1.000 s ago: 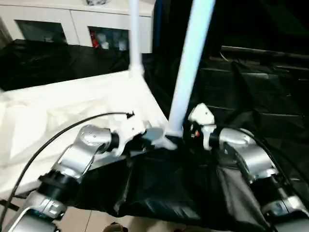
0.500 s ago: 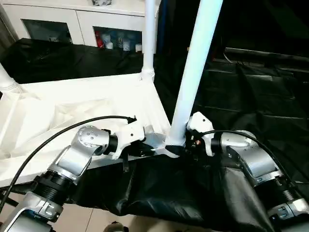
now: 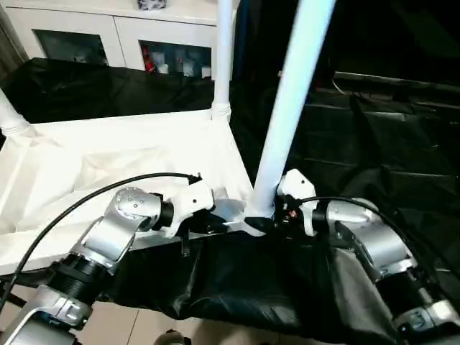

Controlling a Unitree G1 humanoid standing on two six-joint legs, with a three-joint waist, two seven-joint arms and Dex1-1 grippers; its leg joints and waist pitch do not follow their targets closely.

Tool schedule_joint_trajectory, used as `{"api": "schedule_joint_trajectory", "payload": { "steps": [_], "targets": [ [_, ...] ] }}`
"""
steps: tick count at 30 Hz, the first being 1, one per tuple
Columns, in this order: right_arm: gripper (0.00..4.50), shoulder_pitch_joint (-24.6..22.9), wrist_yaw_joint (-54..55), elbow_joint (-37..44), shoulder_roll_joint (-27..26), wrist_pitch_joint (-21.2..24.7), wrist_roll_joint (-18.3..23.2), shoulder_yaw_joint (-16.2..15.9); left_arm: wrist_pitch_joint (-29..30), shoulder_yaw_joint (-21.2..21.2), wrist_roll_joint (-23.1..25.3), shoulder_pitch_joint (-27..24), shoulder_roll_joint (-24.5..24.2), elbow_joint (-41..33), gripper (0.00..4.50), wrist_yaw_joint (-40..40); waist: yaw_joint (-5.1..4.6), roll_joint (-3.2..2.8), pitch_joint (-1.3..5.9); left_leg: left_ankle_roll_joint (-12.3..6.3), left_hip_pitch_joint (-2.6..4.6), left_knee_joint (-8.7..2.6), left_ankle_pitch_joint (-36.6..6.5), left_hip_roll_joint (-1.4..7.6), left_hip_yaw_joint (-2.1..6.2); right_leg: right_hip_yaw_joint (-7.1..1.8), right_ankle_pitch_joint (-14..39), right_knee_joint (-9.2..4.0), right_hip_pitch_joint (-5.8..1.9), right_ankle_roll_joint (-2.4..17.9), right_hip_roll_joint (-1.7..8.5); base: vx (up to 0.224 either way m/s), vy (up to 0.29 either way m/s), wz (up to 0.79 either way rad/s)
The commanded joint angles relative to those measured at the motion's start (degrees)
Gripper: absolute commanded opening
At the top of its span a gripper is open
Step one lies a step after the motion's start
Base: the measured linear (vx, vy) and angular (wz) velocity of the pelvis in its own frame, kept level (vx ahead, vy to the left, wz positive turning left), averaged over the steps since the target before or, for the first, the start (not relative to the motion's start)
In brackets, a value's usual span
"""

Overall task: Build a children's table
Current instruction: Insert table leg to table base

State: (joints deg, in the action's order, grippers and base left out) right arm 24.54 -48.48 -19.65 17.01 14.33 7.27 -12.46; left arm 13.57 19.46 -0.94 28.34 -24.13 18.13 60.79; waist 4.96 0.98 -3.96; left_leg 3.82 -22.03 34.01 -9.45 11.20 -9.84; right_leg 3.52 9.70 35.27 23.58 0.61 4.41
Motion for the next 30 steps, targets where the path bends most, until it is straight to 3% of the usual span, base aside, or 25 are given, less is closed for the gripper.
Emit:
{"api": "schedule_joint_trajectory", "payload": {
  "steps": [1,6,8,10,12,13,14,20,24,26,30],
  "targets": [
    [2.74,0.3,5.4,-1.6,-2.8,0.9,1.1,1.6,0.3,0.1,0.1,2.5,3.1,-0.1,0.00,-3.7,-0.37,-0.07,4.50,0.88,1.22,-4.03,-13.8,1.68,0.22,-2.46,14.9,-4.26,-2.92,11.0,3.33,0.000,0.000,0.00],
    [2.74,1.2,18.4,-6.3,-9.8,1.9,0.3,5.2,2.5,-0.2,2.5,4.4,8.2,3.2,0.00,-12.0,-0.46,-0.17,4.48,1.60,1.31,-4.09,-13.9,1.59,0.29,-2.49,16.9,-4.60,-2.68,9.8,3.46,0.000,0.000,0.00],
    [2.74,2.9,28.3,-10.8,-14.8,0.9,-1.5,6.6,4.1,0.1,3.6,5.3,12.5,4.6,0.00,-17.0,-0.87,-0.22,4.46,2.37,1.35,-4.21,-15.0,1.54,0.43,-2.36,18.6,-4.74,-2.64,9.6,3.55,0.000,0.000,0.00],
    [2.74,3.8,29.8,-12.4,-16.6,-0.2,-1.7,6.8,4.4,0.2,3.8,5.5,14.4,5.0,0.00,-18.4,-1.07,-0.43,4.47,2.32,1.42,-4.22,-15.7,1.59,0.45,-2.42,18.2,-4.86,-2.56,9.4,3.52,0.000,0.000,0.00],
    [2.74,4.2,30.0,-12.7,-17.5,-1.5,-1.7,6.8,3.6,0.8,4.2,5.5,15.4,5.3,0.00,-18.8,-1.31,-0.26,4.51,1.74,1.23,-4.25,-15.9,1.47,0.46,-2.39,17.2,-4.85,-2.85,9.2,3.38,0.000,0.000,0.00],
    [2.74,4.3,29.6,-12.7,-17.6,-2.0,-1.6,6.9,2.4,1.4,4.7,5.5,15.3,5.6,0.00,-18.5,-1.27,-0.60,4.58,1.30,1.30,-4.18,-15.6,1.49,0.44,-2.45,16.5,-4.88,-2.77,9.2,3.44,0.000,0.000,0.00],
    [3.08,4.4,29.0,-12.5,-17.4,-2.5,-1.8,6.7,1.9,1.7,5.0,5.4,15.2,5.9,0.00,-18.2,-1.39,-0.49,4.55,1.14,1.21,-4.17,-15.5,1.48,0.39,-2.47,16.1,-4.91,-2.79,9.2,3.38,0.000,0.000,0.00],
    [3.71,4.1,25.9,-11.3,-15.0,-4.3,-3.0,6.3,-1.3,1.5,5.1,4.6,13.6,5.2,0.00,-15.4,-1.35,-0.59,4.57,0.68,1.16,-4.22,-15.8,1.52,0.44,-2.40,16.4,-4.93,-2.89,9.4,3.37,0.000,0.000,0.00],
    [3.71,2.6,21.9,-8.2,-11.2,-4.7,-3.3,5.3,-3.4,1.5,3.9,3.5,11.6,3.7,0.00,-11.6,-1.08,-0.54,4.60,0.02,1.35,-4.05,-15.0,1.62,0.23,-2.51,14.5,-4.79,-2.76,10.1,3.32,0.000,0.000,0.00],
    [3.71,1.6,18.3,-6.1,-9.1,-4.5,-2.7,4.8,-3.2,1.4,3.4,3.0,10.7,2.9,0.00,-10.0,-0.83,-0.55,4.62,-0.49,1.00,-4.09,-13.8,1.64,0.28,-2.48,13.4,-4.57,-3.09,10.3,3.36,0.000,0.000,0.00],
    [3.71,-0.6,8.7,-0.9,-4.1,-4.0,-0.8,3.5,-4.4,1.6,2.0,1.6,8.2,1.3,0.00,-5.1,-0.45,-0.68,4.55,-1.21,1.00,-4.06,-14.2,1.74,0.27,-2.49,14.2,-4.64,-3.17,10.0,3.38,0.000,0.000,0.00]
  ]
}}
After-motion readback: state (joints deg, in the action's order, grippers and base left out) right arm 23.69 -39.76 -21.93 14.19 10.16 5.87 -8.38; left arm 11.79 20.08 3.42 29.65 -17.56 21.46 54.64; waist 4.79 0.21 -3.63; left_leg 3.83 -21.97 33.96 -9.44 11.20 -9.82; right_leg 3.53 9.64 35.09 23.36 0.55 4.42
